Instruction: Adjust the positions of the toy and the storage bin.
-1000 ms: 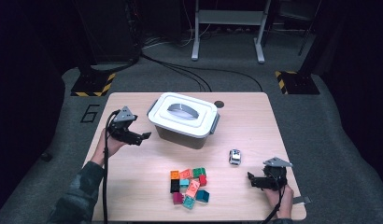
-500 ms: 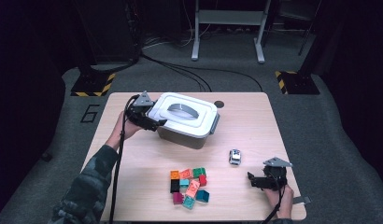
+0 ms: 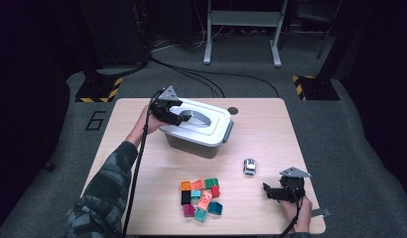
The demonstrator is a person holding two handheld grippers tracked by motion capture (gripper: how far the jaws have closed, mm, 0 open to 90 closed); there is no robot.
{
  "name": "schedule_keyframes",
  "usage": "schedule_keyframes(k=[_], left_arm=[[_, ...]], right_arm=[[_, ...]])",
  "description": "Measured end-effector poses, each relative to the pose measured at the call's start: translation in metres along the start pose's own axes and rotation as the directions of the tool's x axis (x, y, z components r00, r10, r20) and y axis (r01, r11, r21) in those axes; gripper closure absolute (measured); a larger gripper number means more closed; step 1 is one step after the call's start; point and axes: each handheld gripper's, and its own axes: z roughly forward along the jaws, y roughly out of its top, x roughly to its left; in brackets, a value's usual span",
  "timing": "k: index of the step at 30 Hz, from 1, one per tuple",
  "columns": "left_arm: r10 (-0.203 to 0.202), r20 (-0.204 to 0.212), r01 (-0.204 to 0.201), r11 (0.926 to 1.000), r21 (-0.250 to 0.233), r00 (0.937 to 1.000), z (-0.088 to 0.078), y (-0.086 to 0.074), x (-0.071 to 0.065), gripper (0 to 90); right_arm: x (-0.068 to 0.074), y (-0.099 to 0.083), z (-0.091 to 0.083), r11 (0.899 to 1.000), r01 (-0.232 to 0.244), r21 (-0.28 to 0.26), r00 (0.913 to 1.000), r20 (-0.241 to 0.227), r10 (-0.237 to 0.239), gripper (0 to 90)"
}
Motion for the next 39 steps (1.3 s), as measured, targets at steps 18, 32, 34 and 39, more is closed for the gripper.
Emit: schedule_keyframes(k=[18,32,34,39], left_arm=[[0.033,0.109,-0.032,0.9995,-0.008,0.9935,0.008,0.002,-0.001,45.7],[-0.001,0.049,0.0,0.9993,0.036,0.9988,0.0,0.009,-0.026,51.7],[0.006,0.033,-0.008,0.9984,0.056,0.9994,-0.003,0.011,-0.032,54.3],[0.101,0.05,-0.105,0.992,0.071,0.9936,0.002,0.02,-0.038,50.2]], right_arm=[[0.0,0.0,0.0,1.0,0.0,-0.002,1.0,-0.001,0.0,6.2],[0.0,0.0,0.0,1.0,-0.002,-0.003,1.0,0.001,0.002,6.7],[0.0,0.0,0.0,1.0,-0.006,-0.002,1.0,0.002,0.006,6.7],[0.0,0.0,0.0,1.0,-0.008,-0.002,1.0,0.002,0.008,6.9]])
